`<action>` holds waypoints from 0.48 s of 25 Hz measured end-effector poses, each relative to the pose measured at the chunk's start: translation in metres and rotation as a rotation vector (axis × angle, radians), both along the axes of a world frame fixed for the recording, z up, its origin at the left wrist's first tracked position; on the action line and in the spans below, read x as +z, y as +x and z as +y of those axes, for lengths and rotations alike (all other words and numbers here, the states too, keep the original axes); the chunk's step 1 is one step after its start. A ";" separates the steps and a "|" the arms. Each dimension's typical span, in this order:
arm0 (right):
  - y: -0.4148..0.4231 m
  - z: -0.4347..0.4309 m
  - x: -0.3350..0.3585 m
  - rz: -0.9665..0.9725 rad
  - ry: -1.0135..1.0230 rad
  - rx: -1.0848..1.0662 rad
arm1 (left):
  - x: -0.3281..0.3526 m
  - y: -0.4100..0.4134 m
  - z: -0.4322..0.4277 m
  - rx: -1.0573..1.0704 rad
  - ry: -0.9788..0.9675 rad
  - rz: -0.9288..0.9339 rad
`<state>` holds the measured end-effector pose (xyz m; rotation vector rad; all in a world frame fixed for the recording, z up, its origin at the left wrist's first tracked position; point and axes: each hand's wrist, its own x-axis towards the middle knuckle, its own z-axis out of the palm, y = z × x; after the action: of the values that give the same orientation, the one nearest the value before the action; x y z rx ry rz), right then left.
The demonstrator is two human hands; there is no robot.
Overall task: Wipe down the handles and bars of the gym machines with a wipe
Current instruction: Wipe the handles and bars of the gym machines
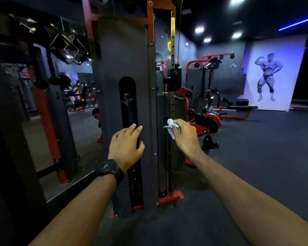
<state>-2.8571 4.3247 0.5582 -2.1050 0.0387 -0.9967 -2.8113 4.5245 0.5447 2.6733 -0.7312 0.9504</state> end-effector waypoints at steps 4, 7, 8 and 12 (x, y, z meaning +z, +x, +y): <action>0.085 -0.052 -0.001 -0.035 0.072 -0.041 | 0.008 0.084 -0.054 -0.021 -0.037 0.018; 0.151 -0.098 -0.001 -0.092 0.025 -0.095 | 0.006 0.151 -0.097 -0.051 -0.005 -0.005; 0.175 -0.116 -0.002 -0.107 0.022 -0.110 | 0.006 0.177 -0.113 -0.058 -0.003 -0.007; 0.277 -0.187 -0.003 -0.151 -0.073 -0.132 | 0.006 0.285 -0.181 -0.048 -0.006 -0.028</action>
<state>-2.5801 4.1380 0.5548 -2.1084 0.0672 -1.2511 -2.5259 4.3430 0.5508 2.6300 -0.7941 0.9774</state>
